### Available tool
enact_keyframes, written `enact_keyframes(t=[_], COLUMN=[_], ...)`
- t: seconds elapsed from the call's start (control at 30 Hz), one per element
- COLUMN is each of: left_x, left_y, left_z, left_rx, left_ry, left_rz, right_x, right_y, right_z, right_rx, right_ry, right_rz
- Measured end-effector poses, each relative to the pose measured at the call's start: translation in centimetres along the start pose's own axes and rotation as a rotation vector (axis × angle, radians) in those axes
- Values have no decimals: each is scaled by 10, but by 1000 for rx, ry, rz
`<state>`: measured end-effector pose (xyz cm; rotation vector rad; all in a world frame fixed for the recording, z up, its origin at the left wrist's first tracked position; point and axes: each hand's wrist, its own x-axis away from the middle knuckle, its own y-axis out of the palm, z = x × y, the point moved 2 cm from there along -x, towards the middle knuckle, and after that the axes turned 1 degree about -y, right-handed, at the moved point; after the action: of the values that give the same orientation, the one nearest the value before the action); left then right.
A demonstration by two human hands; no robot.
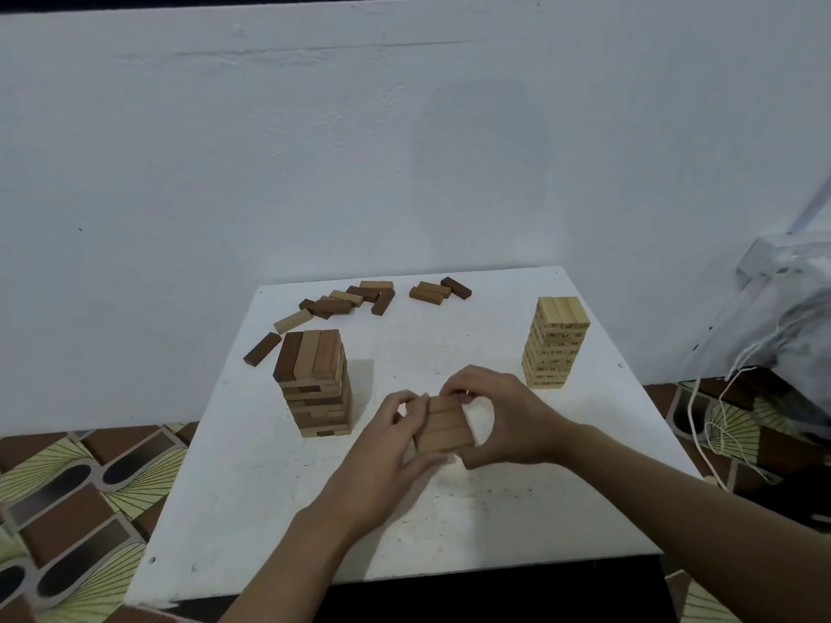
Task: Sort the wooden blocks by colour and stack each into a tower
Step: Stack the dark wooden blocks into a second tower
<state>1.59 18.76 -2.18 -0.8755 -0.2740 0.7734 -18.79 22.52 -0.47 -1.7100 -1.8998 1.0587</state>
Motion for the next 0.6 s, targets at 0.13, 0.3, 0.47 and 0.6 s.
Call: enact_keyframes(t=[0.13,0.3,0.47,0.6], left_x=[6,8,-4,-22], left_y=[-36,-93,-157,-191], left_z=[24,30,17,-13], left_rx=[-94,-114,-64,-129], left_ry=[45,90,95,36], left_rz=[49,113,87,-26], right_x=[-8,-36,-77,-112], right_y=[-24,-37,-38,-28], right_z=[-33,-70,-102,-112], right_rx=[30,9,6,93], right_ry=[-111,-155,-168,-77], right_rz=[74,139,168,76])
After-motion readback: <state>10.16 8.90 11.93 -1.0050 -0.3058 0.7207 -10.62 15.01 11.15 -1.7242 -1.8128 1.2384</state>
